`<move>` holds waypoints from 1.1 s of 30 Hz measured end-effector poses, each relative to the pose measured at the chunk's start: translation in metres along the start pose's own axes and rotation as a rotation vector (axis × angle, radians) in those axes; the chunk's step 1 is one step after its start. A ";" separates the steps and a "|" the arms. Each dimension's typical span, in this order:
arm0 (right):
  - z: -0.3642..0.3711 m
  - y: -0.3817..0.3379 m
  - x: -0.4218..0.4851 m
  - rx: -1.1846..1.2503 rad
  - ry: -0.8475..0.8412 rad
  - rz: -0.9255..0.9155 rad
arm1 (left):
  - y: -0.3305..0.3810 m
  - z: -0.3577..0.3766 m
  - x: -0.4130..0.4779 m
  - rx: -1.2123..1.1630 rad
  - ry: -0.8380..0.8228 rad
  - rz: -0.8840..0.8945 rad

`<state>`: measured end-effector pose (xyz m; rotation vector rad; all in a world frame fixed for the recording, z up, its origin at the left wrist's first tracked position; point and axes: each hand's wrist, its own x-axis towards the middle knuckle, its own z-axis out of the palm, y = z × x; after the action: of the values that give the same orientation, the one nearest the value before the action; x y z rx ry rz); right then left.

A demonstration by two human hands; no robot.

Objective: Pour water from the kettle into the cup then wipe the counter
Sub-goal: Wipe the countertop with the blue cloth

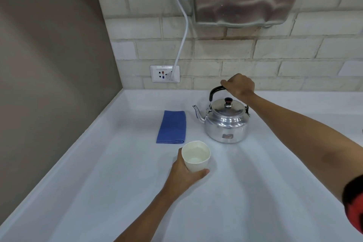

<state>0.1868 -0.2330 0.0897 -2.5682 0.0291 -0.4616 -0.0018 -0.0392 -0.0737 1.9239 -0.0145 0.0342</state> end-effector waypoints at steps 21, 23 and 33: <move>0.009 0.016 -0.063 -0.039 0.288 -0.387 | -0.005 -0.029 -0.010 0.041 -0.225 0.018; 0.020 0.029 -0.104 0.046 0.309 -0.398 | -0.015 -0.051 -0.015 0.038 -0.244 0.040; 0.099 0.077 -0.215 -0.217 -0.259 -0.110 | 0.002 -0.089 0.070 0.216 0.096 0.061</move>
<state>0.0225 -0.2264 -0.0966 -2.8335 -0.1635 -0.1700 0.0665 0.0441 -0.0384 2.1355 -0.0050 0.1755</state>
